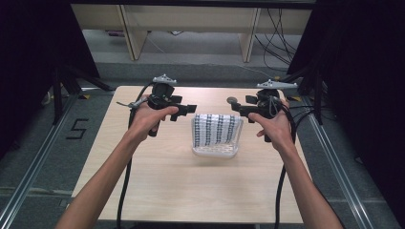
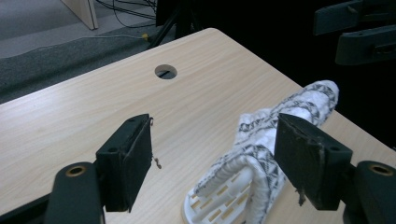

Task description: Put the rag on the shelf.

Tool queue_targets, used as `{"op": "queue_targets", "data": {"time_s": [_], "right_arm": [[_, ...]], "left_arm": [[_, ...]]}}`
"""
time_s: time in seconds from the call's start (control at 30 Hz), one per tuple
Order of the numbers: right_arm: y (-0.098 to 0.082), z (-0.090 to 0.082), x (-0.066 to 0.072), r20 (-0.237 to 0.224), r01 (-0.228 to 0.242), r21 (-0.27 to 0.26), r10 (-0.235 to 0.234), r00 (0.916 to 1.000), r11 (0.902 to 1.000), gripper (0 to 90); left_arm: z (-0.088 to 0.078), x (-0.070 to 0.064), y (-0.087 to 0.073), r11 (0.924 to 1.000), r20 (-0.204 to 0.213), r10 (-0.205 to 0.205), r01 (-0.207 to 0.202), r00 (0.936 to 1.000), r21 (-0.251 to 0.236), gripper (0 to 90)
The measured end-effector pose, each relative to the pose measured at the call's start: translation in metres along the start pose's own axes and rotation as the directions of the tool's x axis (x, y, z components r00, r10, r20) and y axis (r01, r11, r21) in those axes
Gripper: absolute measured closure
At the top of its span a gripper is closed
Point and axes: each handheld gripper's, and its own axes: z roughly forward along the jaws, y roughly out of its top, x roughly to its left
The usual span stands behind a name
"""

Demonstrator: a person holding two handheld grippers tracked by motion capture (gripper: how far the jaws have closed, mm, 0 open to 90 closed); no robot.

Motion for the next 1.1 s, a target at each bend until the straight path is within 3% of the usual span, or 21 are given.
{"op": "queue_targets", "data": {"time_s": [0.23, 0.37, 0.4, 0.5, 0.57, 0.63, 0.67, 0.73, 0.77, 0.83, 0.87, 0.93, 0.97, 1.0, 1.07, 1.1], "right_arm": [[-0.002, -0.008, 0.010, -0.019, 0.011, -0.005, -0.011, 0.9998, 0.9999, 31.2], [-0.004, -0.010, 0.012, -0.025, 0.053, -0.012, -0.053, 0.9983, 0.9985, 31.0], [-0.004, -0.012, 0.014, -0.020, 0.035, -0.002, -0.035, 0.9992, 0.9994, 30.9], [-0.006, -0.014, 0.017, -0.025, 0.039, -0.009, -0.039, 0.9989, 0.9992, 30.7], [-0.006, -0.015, 0.017, -0.025, 0.062, -0.014, -0.063, 0.9977, 0.9980, 30.7], [-0.007, -0.017, 0.020, -0.033, 0.030, -0.007, -0.030, 0.9990, 0.9995, 30.7], [-0.008, -0.017, 0.019, -0.023, 0.053, -0.018, -0.053, 0.9983, 0.9985, 30.7], [-0.009, -0.017, 0.021, -0.031, 0.040, -0.005, -0.041, 0.9987, 0.9992, 30.7], [-0.010, -0.017, 0.021, -0.039, 0.066, -0.021, -0.067, 0.9970, 0.9976, 30.7], [-0.011, -0.018, 0.023, -0.036, 0.044, -0.014, -0.045, 0.9984, 0.9989, 30.7], [-0.012, -0.018, 0.022, -0.039, 0.064, -0.020, -0.065, 0.9971, 0.9977, 30.7], [-0.013, -0.019, 0.024, -0.033, 0.057, -0.016, -0.057, 0.9978, 0.9982, 30.7], [-0.014, -0.020, 0.023, -0.027, 0.083, -0.022, -0.084, 0.9961, 0.9963, 30.6], [-0.015, -0.021, 0.025, -0.031, 0.061, -0.017, -0.062, 0.9976, 0.9980, 30.6], [-0.016, -0.021, 0.024, -0.018, 0.081, -0.031, -0.082, 0.9965, 0.9962, 30.5], [-0.017, -0.023, 0.026, -0.031, 0.057, -0.015, -0.057, 0.9979, 0.9983, 30.3]], "left_arm": [[-0.007, -0.009, -0.009, 0.9997, 0.017, 0.024, -0.024, 0.9996, 0.003, 26.5], [-0.010, -0.012, -0.013, 0.9996, 0.029, 0.029, -0.029, 0.9992, 0.003, 26.3], [-0.011, -0.013, -0.014, 0.9994, 0.029, 0.034, -0.034, 0.9990, 0.006, 26.3], [-0.013, -0.016, -0.016, 0.9993, 0.035, 0.036, -0.036, 0.9987, 0.002, 26.1], [-0.015, -0.019, -0.017, 0.9989, 0.040, 0.046, -0.046, 0.9981, -0.001, 26.1], [-0.016, -0.022, -0.018, 0.9989, 0.044, 0.048, -0.047, 0.9979, -0.007, 26.1], [-0.017, -0.023, -0.018, 0.9986, 0.048, 0.053, -0.052, 0.9975, -0.006, 26.1], [-0.017, -0.026, -0.020, 0.9981, 0.051, 0.061, -0.061, 0.9968, -0.006, 26.0], [-0.017, -0.027, -0.020, 0.9980, 0.052, 0.062, -0.062, 0.9967, -0.006, 26.0], [-0.018, -0.029, -0.022, 0.9980, 0.058, 0.063, -0.062, 0.9963, -0.008, 25.9], [-0.018, -0.030, -0.023, 0.9981, 0.060, 0.061, -0.061, 0.9963, -0.011, 25.9], [-0.019, -0.032, -0.025, 0.9979, 0.067, 0.064, -0.063, 0.9957, -0.014, 25.8], [-0.020, -0.032, -0.026, 0.9978, 0.069, 0.066, -0.065, 0.9955, -0.015, 25.8], [-0.021, -0.033, -0.027, 0.9979, 0.070, 0.063, -0.062, 0.9956, -0.017, 25.7], [-0.022, -0.034, -0.029, 0.9979, 0.076, 0.064, -0.063, 0.9950, -0.019, 25.6], [-0.023, -0.035, -0.029, 0.9977, 0.073, 0.065, -0.064, 0.9952, -0.021, 25.5]]}}
